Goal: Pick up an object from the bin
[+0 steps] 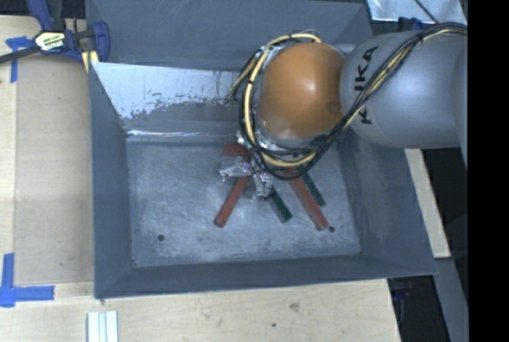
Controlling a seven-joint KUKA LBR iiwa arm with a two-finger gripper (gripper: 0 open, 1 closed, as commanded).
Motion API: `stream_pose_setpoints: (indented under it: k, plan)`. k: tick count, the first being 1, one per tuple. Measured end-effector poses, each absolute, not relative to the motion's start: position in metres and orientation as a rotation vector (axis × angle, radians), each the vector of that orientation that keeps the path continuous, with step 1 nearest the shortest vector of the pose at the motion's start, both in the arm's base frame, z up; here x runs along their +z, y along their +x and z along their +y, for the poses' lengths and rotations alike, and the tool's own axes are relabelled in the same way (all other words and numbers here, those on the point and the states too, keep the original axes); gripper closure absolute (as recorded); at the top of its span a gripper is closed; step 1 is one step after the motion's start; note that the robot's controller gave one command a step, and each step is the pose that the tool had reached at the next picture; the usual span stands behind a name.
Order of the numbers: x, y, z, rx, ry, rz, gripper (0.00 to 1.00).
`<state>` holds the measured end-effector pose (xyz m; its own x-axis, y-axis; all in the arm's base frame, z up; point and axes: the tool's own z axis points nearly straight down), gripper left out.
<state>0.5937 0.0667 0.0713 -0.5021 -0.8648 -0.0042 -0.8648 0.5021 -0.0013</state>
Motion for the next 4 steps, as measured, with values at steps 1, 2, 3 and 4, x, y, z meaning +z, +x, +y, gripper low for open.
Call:
stream_pose_setpoints:
  k: [1,2,3,4]
  plan:
    - [0.071,0.594,0.067,0.002,-1.565,2.719,1.00]
    - [0.091,0.594,0.067,0.000,-1.560,2.721,1.00]
    - [0.094,0.595,0.067,-0.001,-1.558,2.720,1.00]
    - [0.097,0.594,0.067,0.003,-1.560,2.725,1.00]
